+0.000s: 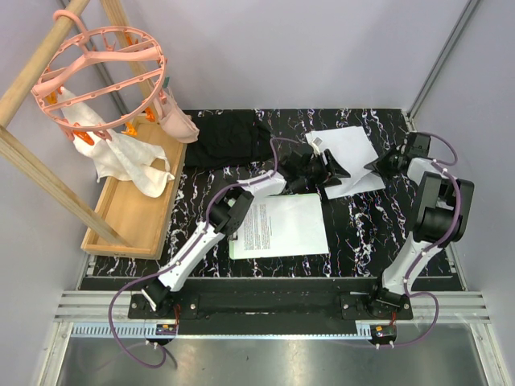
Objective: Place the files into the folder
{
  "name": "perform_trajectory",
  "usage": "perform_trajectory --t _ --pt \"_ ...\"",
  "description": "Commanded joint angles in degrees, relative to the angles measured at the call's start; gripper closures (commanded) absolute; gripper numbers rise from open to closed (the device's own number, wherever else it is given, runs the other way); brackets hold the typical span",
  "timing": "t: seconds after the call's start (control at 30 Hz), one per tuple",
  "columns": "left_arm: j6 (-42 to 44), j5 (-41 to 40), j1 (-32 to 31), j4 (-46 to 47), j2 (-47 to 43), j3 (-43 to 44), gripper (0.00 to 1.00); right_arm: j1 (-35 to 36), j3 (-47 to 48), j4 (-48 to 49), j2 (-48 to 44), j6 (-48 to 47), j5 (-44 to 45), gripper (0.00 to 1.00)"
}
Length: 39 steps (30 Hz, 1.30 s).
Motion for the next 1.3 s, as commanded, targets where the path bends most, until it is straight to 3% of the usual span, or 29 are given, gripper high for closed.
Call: perform_trajectory --t 0.0,0.13,0.37,0.57,0.7,0.83,1.0,1.13,1.23,1.27 --pt "8.2 4.1 1.0 -4.1 -13.5 -4.1 0.34 0.2 6.6 -1.3 -0.9 -3.5 1.4 1.00" --pt "16.2 4.2 1.6 -8.3 -28.9 -13.2 0.30 0.3 13.1 -6.7 -5.1 -6.6 0.2 1.00" --pt "27.0 1.9 2.9 -15.7 -58.5 -34.6 0.29 6.1 15.6 -13.5 -16.4 -6.8 -4.8 1.00" --pt "31.8 1.4 7.5 -18.5 -78.6 -60.3 0.29 20.5 15.6 -15.9 -23.5 -4.2 -6.7 1.00" --pt "33.9 0.6 11.2 -22.4 -88.8 -70.1 0.29 28.2 14.9 -14.8 -27.1 0.3 -10.7 1.00" --pt "35.9 -2.0 14.0 -27.5 -98.0 -74.7 0.29 32.8 11.6 -11.9 -31.8 2.9 -16.9 1.00" --pt "39.7 -0.7 15.2 -31.2 -103.7 -75.4 0.28 33.2 3.9 -11.9 -36.2 2.7 -22.0 1.00" --pt "44.8 0.3 15.3 -32.1 -107.0 -74.8 0.24 33.3 -2.0 -12.5 -39.9 -3.4 -28.5 1.00" --pt "43.0 -2.4 15.4 -34.6 -105.4 -72.8 0.23 33.3 -7.2 -14.7 -42.6 -10.4 -22.6 1.00" --pt "38.2 -3.8 15.4 -36.0 -104.6 -71.5 0.23 33.3 -9.6 -14.3 -42.7 -11.7 -22.3 1.00"
